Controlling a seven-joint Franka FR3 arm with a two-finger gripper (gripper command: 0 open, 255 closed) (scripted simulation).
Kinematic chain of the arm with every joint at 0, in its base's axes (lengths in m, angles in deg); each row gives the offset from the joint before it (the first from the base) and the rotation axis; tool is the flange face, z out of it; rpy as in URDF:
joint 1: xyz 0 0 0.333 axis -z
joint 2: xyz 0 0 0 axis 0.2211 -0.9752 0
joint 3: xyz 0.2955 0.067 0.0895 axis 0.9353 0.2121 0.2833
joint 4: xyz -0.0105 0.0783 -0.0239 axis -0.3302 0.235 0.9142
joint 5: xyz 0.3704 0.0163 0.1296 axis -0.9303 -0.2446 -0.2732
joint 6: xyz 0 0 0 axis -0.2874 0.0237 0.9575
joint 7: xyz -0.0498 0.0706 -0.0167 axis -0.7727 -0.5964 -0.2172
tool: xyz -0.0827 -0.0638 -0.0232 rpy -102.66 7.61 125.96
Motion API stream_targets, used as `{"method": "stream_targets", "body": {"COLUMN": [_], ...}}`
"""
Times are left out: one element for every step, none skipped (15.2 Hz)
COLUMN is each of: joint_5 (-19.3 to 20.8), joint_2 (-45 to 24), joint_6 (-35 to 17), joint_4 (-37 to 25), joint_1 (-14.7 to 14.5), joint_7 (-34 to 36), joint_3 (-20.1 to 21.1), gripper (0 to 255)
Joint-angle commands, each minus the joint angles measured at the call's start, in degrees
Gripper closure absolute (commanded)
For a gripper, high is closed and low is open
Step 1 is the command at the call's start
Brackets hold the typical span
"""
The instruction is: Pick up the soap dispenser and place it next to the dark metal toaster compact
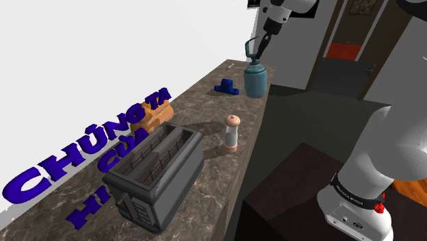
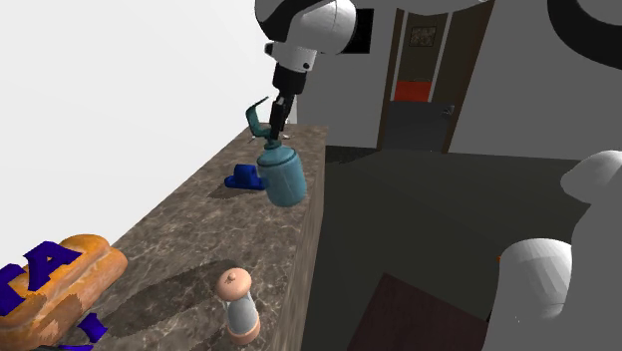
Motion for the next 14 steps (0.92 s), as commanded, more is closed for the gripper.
{"method": "stream_targets", "body": {"joint_5": [0.4, 0.5, 0.5, 0.6, 0.6, 0.6, 0.7, 0.7, 0.6, 0.6, 0.6, 0.5, 0.5, 0.4], "joint_2": [0.4, 0.4, 0.4, 0.4, 0.3, 0.3, 0.2, 0.1, 0.0, -0.1, -0.2, -0.4, -0.6, -0.7], "joint_6": [1.4, 2.2, 2.9, 3.7, 4.4, 5.2, 6.0, 6.7, 7.5, 8.3, 9.1, 9.9, 10.7, 11.5], "joint_4": [-1.2, -2.0, -2.7, -3.5, -4.3, -5.1, -6.0, -6.8, -7.7, -8.6, -9.5, -10.4, -11.3, -12.3], "joint_1": [0.0, 0.0, 0.0, 0.0, 0.0, 0.0, 0.0, 0.1, 0.1, 0.1, 0.1, 0.2, 0.2, 0.3], "joint_7": [0.5, 0.7, 0.8, 1.0, 1.1, 1.3, 1.4, 1.5, 1.6, 1.7, 1.8, 1.9, 2.0, 2.1], "joint_3": [0.1, 0.0, 0.0, 0.0, 0.0, 0.0, 0.0, -0.1, -0.1, -0.1, -0.2, -0.2, -0.3, -0.3], "gripper": [255, 255, 255, 255, 255, 255, 255, 255, 255, 255, 255, 255, 255, 255]}}
